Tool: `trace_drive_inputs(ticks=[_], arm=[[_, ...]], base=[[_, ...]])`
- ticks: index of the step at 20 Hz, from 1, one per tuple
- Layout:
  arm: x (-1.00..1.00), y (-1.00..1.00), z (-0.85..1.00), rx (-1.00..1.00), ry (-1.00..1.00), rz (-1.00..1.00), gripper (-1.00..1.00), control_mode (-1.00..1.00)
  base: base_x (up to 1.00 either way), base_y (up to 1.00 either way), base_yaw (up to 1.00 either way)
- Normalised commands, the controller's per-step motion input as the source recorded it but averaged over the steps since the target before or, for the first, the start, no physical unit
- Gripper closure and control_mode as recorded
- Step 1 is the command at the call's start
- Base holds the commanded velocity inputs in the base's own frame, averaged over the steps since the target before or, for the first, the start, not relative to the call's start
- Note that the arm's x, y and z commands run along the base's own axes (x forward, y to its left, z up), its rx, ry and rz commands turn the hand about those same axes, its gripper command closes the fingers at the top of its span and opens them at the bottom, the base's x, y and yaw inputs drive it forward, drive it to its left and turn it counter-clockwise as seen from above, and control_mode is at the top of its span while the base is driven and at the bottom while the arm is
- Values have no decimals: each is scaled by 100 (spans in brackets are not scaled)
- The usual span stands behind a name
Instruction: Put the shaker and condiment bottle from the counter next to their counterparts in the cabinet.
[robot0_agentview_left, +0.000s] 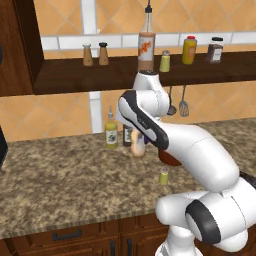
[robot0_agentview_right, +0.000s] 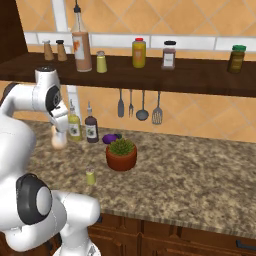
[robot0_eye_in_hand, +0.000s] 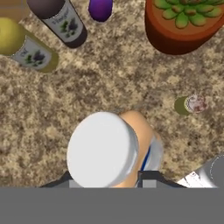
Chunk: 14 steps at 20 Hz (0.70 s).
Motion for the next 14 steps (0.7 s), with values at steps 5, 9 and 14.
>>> trace_drive_inputs(ticks=[5, 9, 14], arm=[[0, 2, 77, 0, -17, 0, 100, -100], [0, 1, 95, 0, -17, 0, 100, -100], [0, 3, 85, 2, -13, 0, 100, -100]], base=[[0, 0, 0], [0, 0, 0], [0, 0, 0]])
